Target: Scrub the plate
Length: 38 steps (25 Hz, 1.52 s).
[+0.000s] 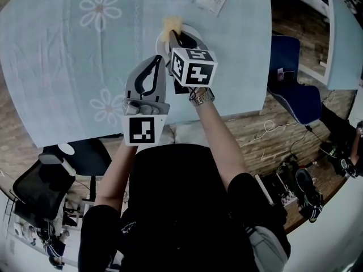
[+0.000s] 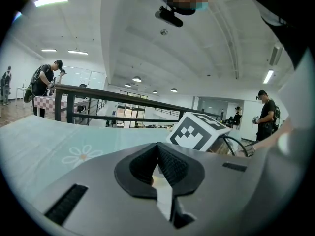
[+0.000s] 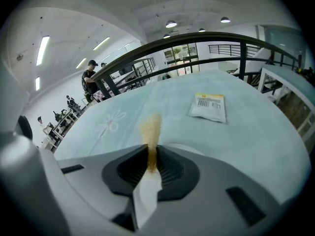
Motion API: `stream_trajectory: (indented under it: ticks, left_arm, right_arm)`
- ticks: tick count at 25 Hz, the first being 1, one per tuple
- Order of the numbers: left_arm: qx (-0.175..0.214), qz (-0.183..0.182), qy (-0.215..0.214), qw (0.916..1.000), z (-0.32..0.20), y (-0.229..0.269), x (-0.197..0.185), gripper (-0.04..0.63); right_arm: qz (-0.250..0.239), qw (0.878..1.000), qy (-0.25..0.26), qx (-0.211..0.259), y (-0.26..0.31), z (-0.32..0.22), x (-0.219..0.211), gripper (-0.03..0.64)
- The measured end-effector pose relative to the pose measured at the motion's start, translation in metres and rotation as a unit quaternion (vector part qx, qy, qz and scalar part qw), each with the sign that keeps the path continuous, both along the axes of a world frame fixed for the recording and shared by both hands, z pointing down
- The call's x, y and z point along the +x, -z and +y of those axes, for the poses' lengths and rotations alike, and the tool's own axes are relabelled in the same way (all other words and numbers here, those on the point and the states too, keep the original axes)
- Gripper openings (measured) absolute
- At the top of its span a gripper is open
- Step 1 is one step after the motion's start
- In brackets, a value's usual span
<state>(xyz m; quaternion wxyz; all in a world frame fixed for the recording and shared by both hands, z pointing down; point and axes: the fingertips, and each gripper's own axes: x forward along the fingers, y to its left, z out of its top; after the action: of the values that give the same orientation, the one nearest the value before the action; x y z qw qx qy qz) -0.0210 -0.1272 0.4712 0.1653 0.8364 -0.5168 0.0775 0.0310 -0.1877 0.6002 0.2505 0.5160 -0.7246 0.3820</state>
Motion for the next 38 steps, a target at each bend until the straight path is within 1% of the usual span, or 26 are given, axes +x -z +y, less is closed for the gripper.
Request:
stream_trajectory:
  ticks: [6,11,16,21,27,29,31,34,38]
  left_arm:
    - [-0.003,-0.003,-0.002,1.0000,-0.001,-0.003,0.001,0.012]
    - [0.001,-0.003,-0.006,1.0000,-0.002,-0.002,0.002,0.012]
    - [-0.003,0.008,-0.001,1.0000,-0.002,-0.003,0.003,0.012]
    - [-0.002,-0.006,-0.019,0.9998,0.000,-0.004,0.005,0.012]
    - [0.007,-0.005,-0.019,0.9998,0.001,0.001,0.006,0.012]
    - [0.002,0.000,-0.015,0.9999,0.002,0.002,0.005,0.012]
    - [0.006,0.005,-0.013,0.9999,0.000,0.004,0.005,0.012]
    - [0.008,0.001,-0.021,0.9997,0.003,0.004,0.006,0.012]
    - [0.009,0.002,-0.016,0.9998,0.006,0.007,0.005,0.012]
  right_arm:
    - [0.029,0.999,-0.011,-0.012,-0.009,0.000,0.013,0.052]
    - [0.037,0.999,-0.023,-0.017,-0.011,0.001,0.024,0.052]
    - [0.042,0.998,-0.037,-0.019,-0.013,0.000,0.036,0.052]
    - [0.045,0.997,-0.055,-0.022,-0.013,0.002,0.049,0.052]
    - [0.056,0.996,-0.070,-0.023,-0.009,0.006,0.064,0.052]
    - [0.058,0.995,-0.075,-0.023,-0.009,0.008,0.068,0.052]
    - [0.059,0.995,-0.082,-0.023,-0.009,0.009,0.073,0.052]
    - [0.066,0.994,-0.088,-0.022,-0.009,0.010,0.079,0.052]
    - [0.071,0.993,-0.089,-0.019,-0.009,0.014,0.083,0.052]
